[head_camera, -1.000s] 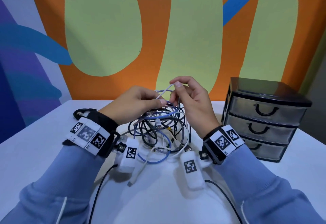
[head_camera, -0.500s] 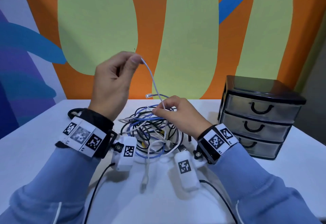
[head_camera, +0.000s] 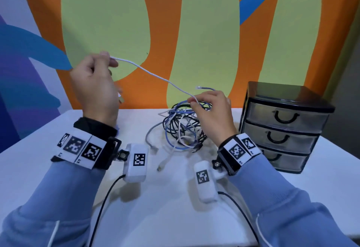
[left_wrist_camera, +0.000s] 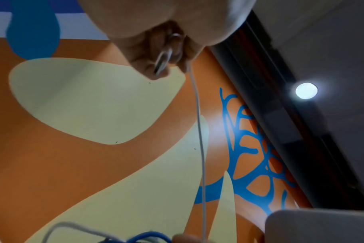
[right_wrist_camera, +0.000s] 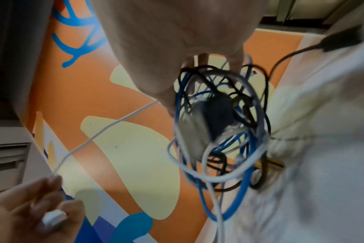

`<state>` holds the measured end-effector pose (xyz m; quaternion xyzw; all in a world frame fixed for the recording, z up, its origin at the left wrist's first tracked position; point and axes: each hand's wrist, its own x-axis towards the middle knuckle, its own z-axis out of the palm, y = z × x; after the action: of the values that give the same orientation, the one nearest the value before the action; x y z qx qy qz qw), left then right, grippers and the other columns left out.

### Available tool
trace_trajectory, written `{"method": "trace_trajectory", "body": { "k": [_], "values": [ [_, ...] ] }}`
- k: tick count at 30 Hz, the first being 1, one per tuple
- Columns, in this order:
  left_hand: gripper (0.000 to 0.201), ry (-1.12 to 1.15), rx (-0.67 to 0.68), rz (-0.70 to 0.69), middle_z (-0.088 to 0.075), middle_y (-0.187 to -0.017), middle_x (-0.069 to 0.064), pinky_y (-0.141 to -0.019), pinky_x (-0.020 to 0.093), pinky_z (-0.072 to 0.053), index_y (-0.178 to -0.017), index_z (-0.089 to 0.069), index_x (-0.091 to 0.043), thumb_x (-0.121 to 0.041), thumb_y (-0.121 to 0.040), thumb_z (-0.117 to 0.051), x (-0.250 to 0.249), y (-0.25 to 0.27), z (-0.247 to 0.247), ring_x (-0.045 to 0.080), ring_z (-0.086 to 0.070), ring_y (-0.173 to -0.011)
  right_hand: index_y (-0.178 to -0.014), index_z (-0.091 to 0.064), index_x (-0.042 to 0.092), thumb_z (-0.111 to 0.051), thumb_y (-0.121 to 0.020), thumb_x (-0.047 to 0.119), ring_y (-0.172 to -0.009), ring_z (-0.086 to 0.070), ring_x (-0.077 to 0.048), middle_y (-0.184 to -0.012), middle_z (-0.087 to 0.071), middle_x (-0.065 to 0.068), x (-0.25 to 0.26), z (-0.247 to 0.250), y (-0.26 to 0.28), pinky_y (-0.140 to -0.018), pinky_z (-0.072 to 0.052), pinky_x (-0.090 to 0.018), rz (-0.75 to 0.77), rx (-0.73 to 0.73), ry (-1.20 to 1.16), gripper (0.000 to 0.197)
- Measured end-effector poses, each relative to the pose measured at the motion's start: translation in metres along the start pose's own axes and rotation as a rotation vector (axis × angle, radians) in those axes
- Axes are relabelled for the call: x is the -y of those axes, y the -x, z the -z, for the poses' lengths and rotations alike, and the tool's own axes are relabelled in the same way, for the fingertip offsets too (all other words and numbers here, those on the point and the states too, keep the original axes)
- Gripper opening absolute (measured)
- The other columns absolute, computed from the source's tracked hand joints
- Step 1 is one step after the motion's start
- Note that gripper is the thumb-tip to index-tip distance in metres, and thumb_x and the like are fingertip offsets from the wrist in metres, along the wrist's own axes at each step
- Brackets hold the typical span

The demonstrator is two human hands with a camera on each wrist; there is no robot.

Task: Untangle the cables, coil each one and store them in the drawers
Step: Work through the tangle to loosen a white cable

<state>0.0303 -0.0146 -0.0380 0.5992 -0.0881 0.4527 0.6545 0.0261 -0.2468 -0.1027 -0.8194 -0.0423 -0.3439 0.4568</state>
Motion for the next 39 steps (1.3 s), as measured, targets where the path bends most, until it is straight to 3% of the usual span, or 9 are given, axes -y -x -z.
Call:
{"method": "trace_trajectory", "body": {
  "k": [4, 7, 9, 13, 16, 21, 27, 31, 39],
  "values": [
    [0.023, -0.229, 0.168, 0.140, -0.065, -0.069, 0.024, -0.052, 0.022, -0.047, -0.082, -0.078, -0.021, -0.023, -0.090, -0.056, 0.009, -0.005, 0.006, 0.021, -0.057, -0.054, -0.107, -0.082, 0.034, -0.073, -0.098, 0.028, -0.117, -0.042, -0.013, -0.108, -0.058, 0.012, 0.000, 0.003, 0.002, -0.098, -0.035, -0.020, 0.116, -0.053, -0.010, 0.014],
    [0.027, -0.418, 0.316, 0.009, -0.070, -0.098, -0.001, -0.098, 0.038, -0.054, -0.094, -0.080, -0.036, -0.023, -0.082, -0.059, 0.012, 0.001, 0.002, 0.023, -0.065, -0.105, -0.107, -0.083, 0.034, -0.073, -0.098, 0.022, -0.116, -0.043, -0.012, -0.105, -0.062, 0.013, 0.002, 0.001, 0.003, -0.098, -0.036, -0.014, 0.185, -0.055, -0.014, 0.018],
    [0.031, -0.396, 0.492, -0.087, -0.064, -0.121, -0.006, -0.104, 0.037, -0.046, -0.105, -0.079, -0.039, -0.022, -0.086, -0.062, 0.007, 0.009, -0.005, 0.013, -0.057, -0.121, -0.106, -0.083, 0.032, -0.072, -0.097, 0.018, -0.113, -0.045, -0.012, -0.102, -0.067, 0.015, 0.004, 0.001, 0.003, -0.090, -0.034, -0.006, 0.221, -0.082, -0.036, 0.020],
    [0.025, -0.244, 0.894, -0.082, -0.078, -0.101, -0.009, -0.084, 0.035, -0.058, -0.113, -0.076, -0.033, -0.050, -0.097, -0.069, -0.006, 0.040, -0.022, 0.008, -0.072, -0.091, -0.100, -0.084, 0.029, -0.077, -0.093, 0.017, -0.108, -0.052, -0.014, -0.091, -0.068, 0.022, 0.008, 0.001, 0.006, -0.088, -0.043, -0.016, 0.274, -0.086, -0.098, 0.016],
    [0.029, -0.329, 0.918, -0.074, -0.073, -0.064, -0.002, -0.057, 0.029, -0.049, -0.099, -0.068, -0.023, -0.047, -0.091, -0.081, -0.002, 0.051, -0.028, 0.010, -0.067, -0.056, -0.100, -0.084, 0.026, -0.077, -0.087, 0.008, -0.108, -0.051, -0.013, -0.091, -0.066, 0.024, 0.007, -0.001, 0.006, -0.087, -0.043, -0.019, 0.290, 0.008, -0.047, 0.023],
    [0.030, -0.440, 0.985, -0.034, -0.065, -0.053, -0.008, -0.053, 0.026, -0.037, -0.078, -0.071, -0.017, -0.038, -0.098, -0.074, 0.005, 0.045, -0.027, 0.006, -0.053, -0.045, -0.104, -0.083, 0.031, -0.078, -0.085, 0.007, -0.105, -0.052, -0.002, -0.095, -0.069, 0.012, 0.007, -0.005, 0.007, -0.084, -0.039, -0.010, 0.271, 0.056, -0.093, 0.031],
    [0.031, -0.067, 0.884, 0.009, -0.060, -0.067, 0.006, -0.059, 0.030, -0.042, -0.086, -0.069, -0.002, -0.026, -0.104, -0.063, 0.003, 0.045, -0.030, 0.015, -0.050, -0.059, -0.104, -0.075, 0.029, -0.078, -0.088, 0.017, -0.107, -0.060, -0.001, -0.103, -0.072, 0.012, 0.014, -0.008, 0.007, -0.092, -0.048, -0.026, 0.321, 0.151, -0.107, 0.021],
    [0.024, 0.356, 0.627, 0.020, -0.056, -0.068, 0.004, -0.057, 0.025, -0.042, -0.086, -0.070, -0.016, -0.016, -0.107, -0.057, -0.013, 0.036, -0.028, 0.011, -0.048, -0.055, -0.128, -0.068, 0.034, -0.075, -0.084, 0.005, -0.117, -0.053, 0.009, -0.126, -0.067, 0.014, 0.011, -0.004, 0.010, -0.101, -0.038, -0.013, 0.249, 0.307, -0.009, 0.053],
    [0.026, 0.603, 0.217, 0.036, -0.049, -0.067, 0.001, -0.059, 0.027, -0.040, -0.088, -0.060, -0.011, -0.021, -0.111, -0.053, -0.017, 0.018, -0.018, 0.012, -0.040, -0.055, -0.119, -0.074, 0.040, -0.077, -0.088, 0.014, -0.141, -0.038, -0.016, -0.146, -0.051, 0.004, 0.006, -0.004, 0.004, -0.102, -0.029, -0.024, 0.181, 0.182, 0.128, 0.041]
  ]
}}
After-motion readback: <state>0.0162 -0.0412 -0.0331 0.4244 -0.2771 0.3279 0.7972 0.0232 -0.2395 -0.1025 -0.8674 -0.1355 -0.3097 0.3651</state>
